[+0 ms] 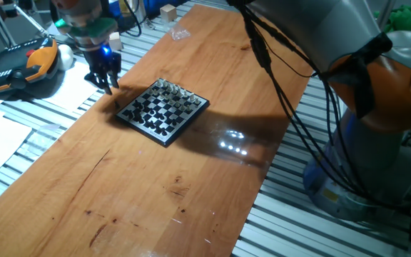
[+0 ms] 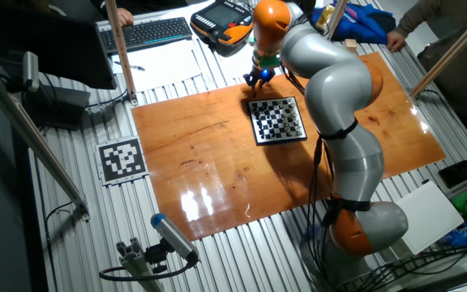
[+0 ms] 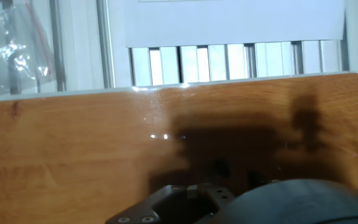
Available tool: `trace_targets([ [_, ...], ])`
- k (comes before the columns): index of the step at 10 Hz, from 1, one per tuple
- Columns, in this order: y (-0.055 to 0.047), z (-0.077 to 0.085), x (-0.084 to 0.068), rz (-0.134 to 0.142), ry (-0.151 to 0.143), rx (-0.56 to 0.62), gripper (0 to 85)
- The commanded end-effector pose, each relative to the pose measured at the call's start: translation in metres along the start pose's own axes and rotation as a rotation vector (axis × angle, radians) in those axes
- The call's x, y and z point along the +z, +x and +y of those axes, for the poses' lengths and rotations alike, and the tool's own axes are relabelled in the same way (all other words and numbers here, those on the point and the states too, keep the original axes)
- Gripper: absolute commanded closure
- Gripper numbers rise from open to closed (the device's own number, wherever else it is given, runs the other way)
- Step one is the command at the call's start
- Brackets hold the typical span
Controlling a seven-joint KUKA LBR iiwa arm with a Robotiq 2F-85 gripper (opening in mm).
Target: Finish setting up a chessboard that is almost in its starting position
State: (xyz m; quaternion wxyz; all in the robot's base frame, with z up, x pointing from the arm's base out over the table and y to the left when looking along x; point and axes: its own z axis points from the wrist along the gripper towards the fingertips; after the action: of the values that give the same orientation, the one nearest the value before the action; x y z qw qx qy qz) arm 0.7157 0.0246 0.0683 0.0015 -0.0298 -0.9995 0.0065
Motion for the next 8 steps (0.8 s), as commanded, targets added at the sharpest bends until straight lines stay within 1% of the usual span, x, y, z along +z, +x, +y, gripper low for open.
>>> trace_targets([
  [1,0.000,0.001,0.007,0.001,-0.001,0.000,51.0],
  [2,-0.001,0.000,0.010,0.004,0.001,-0.003,34.0],
  [3,-0.002,0.000,0.013,0.004,0.001,-0.005,34.0],
  [4,-0.003,0.000,0.015,0.002,0.001,-0.007,51.0],
  [5,-0.004,0.000,0.020,0.004,0.004,-0.013,51.0],
  [6,-0.003,-0.001,0.026,-0.001,0.004,-0.017,51.0],
  [7,-0.002,-0.002,0.029,-0.004,0.004,-0.020,51.0],
  [8,-0.002,-0.002,0.028,0.001,0.004,-0.020,51.0],
])
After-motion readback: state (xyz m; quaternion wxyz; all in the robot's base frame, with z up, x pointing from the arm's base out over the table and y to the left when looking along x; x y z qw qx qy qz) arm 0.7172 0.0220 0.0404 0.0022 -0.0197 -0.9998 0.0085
